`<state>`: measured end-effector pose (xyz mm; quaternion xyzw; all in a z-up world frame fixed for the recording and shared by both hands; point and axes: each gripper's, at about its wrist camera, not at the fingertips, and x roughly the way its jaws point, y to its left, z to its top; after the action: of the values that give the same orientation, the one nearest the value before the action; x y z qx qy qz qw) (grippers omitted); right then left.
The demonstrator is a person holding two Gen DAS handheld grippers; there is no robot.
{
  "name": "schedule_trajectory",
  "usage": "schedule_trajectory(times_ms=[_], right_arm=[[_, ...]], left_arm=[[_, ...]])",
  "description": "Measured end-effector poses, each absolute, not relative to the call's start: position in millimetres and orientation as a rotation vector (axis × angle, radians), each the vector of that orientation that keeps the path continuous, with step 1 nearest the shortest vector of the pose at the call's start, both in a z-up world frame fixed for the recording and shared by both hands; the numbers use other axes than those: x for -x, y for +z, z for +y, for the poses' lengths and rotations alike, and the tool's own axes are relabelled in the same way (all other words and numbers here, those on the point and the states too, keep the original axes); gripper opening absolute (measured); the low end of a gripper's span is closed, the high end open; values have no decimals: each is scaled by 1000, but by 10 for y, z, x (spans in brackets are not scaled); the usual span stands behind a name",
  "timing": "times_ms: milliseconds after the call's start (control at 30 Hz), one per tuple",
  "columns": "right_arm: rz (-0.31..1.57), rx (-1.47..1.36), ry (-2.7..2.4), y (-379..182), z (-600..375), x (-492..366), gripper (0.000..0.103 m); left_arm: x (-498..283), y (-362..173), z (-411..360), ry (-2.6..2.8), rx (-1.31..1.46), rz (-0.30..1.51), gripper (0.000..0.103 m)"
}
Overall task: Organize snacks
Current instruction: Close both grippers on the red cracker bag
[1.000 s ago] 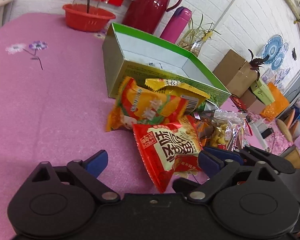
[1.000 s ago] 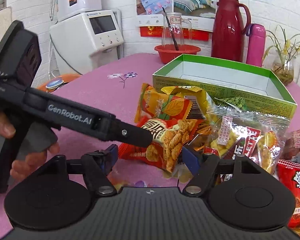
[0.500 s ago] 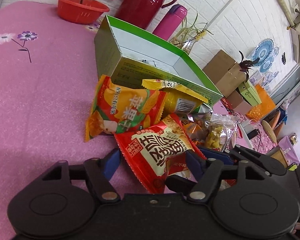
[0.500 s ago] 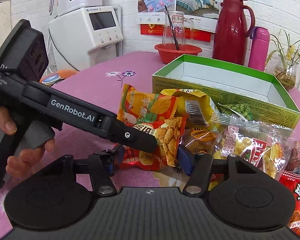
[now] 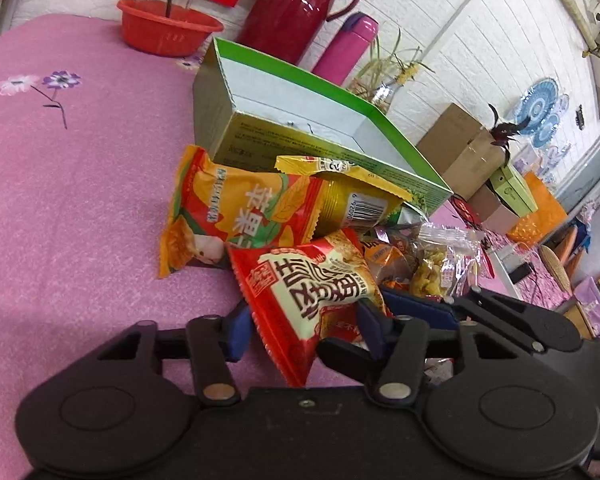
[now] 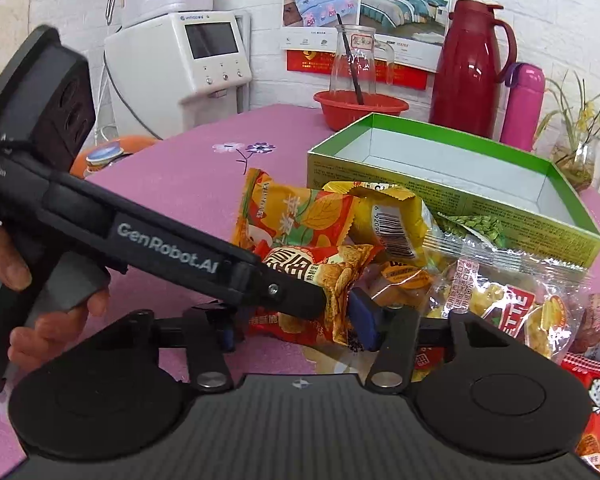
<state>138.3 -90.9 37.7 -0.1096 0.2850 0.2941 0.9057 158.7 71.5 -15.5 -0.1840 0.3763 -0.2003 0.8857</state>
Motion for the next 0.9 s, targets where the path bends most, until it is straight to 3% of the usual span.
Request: schedule_trajectory(times_ms=[33, 67, 233, 433, 633, 733, 800, 867, 900], right_arm=[[584, 246, 594, 369, -909, -1362, 63], [581, 245, 590, 369, -926, -1347, 57], [565, 207, 580, 471, -1013, -1307, 37], [461, 173, 555, 696, -1132, -1275, 29], [498, 158, 575, 640, -1180, -1337, 29], [565, 147, 615, 534, -1210, -1332, 30], [596, 160, 638, 472, -1214, -1322, 38], [597, 184, 638, 435, -1200, -1304, 47], [596, 187, 633, 430, -1192, -1313, 51]], left_arm=[[-1565, -139, 713, -410, 378, 775, 5], [-1539, -115, 717, -407, 375, 768, 5], [-1409, 57, 710, -394, 341, 705, 5], [-1388, 160, 707, -439, 367, 691, 5], [-1460, 60, 750, -442, 404, 746, 7], [-1464, -51, 799, -417, 415, 777, 25], [-1465, -96, 827, -419, 422, 790, 42], [-1458, -112, 831, -405, 414, 786, 67], [-1459, -113, 826, -400, 405, 783, 72]])
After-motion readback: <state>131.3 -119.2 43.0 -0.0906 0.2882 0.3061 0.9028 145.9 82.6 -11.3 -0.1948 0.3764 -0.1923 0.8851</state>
